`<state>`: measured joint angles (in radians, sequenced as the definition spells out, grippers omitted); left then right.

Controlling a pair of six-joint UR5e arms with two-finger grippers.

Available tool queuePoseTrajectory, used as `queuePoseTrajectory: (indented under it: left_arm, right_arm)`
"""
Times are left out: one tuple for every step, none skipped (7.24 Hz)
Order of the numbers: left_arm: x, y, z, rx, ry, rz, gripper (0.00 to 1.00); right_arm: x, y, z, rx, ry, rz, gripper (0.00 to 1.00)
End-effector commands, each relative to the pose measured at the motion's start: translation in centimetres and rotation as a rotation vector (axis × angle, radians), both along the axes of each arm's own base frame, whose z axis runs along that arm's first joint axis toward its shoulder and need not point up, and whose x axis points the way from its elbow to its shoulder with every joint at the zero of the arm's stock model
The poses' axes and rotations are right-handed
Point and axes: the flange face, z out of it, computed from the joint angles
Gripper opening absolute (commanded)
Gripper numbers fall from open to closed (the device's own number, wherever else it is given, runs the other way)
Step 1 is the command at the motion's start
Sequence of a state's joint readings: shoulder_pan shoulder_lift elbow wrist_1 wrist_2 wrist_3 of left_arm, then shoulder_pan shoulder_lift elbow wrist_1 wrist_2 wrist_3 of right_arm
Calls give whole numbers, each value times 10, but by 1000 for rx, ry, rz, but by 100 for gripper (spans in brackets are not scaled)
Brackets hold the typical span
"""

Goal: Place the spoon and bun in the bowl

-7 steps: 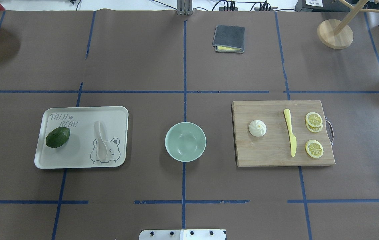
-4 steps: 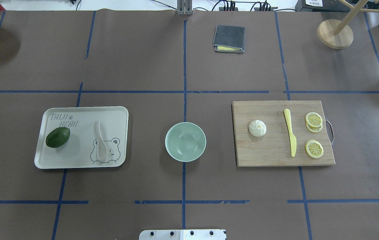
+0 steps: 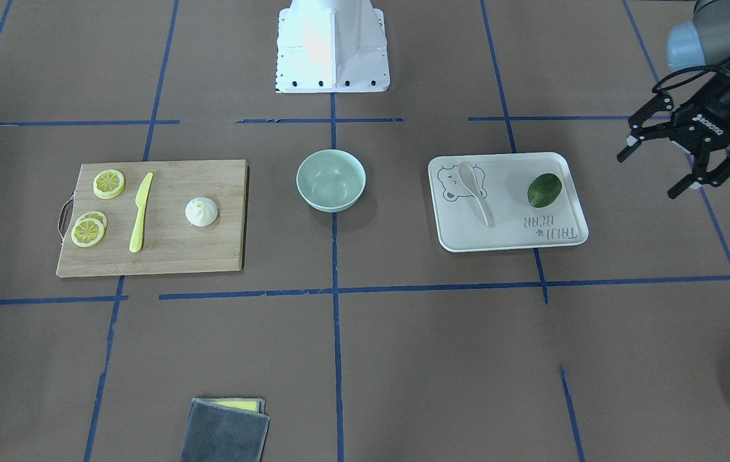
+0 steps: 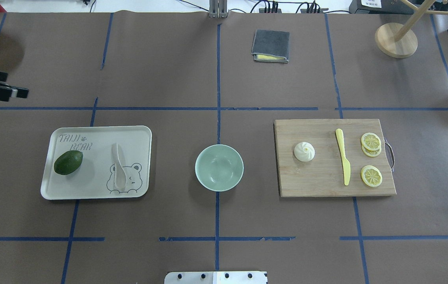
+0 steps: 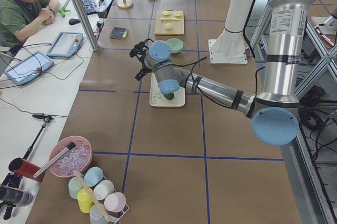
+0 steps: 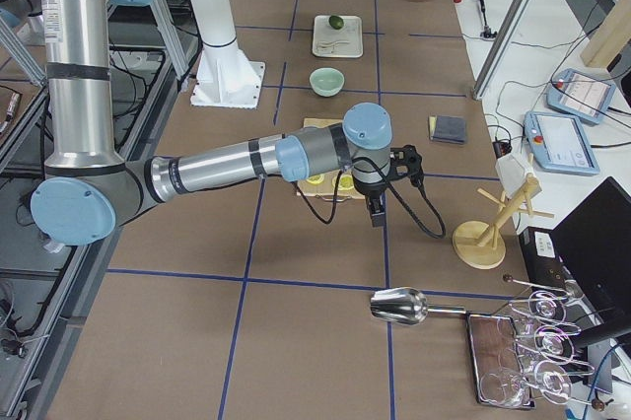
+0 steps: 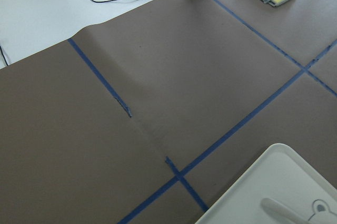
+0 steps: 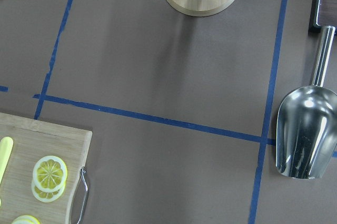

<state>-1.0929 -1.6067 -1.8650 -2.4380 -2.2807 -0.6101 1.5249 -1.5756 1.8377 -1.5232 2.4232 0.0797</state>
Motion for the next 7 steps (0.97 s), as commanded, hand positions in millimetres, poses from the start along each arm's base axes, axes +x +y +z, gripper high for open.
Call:
queuePoseTrajectory:
  left_arm:
    - [96, 31, -4, -216, -9, -65, 100]
    - [118, 38, -2, -322, -64, -142, 100]
    - [141, 45, 0, -396, -97, -188, 100]
    - [173, 58, 6, -484, -130, -245, 97]
    - [195, 67, 6, -535, -135, -291, 88]
    - [221, 71, 3, -605, -117, -323, 76]
    - [253, 70, 4, -642, -108, -362, 69]
  right_arm:
    - [0, 3, 4, -8, -1, -2, 100]
    - [0, 3, 4, -9, -2, -1, 100]
    - [0, 3, 3, -6, -2, -1, 100]
    - [0, 3, 3, -6, -2, -1, 100]
    - [0, 3, 3, -6, -2, -1, 100]
    - [0, 3, 2, -4, -2, -1, 100]
    - [0, 3, 2, -4, -2, -1, 100]
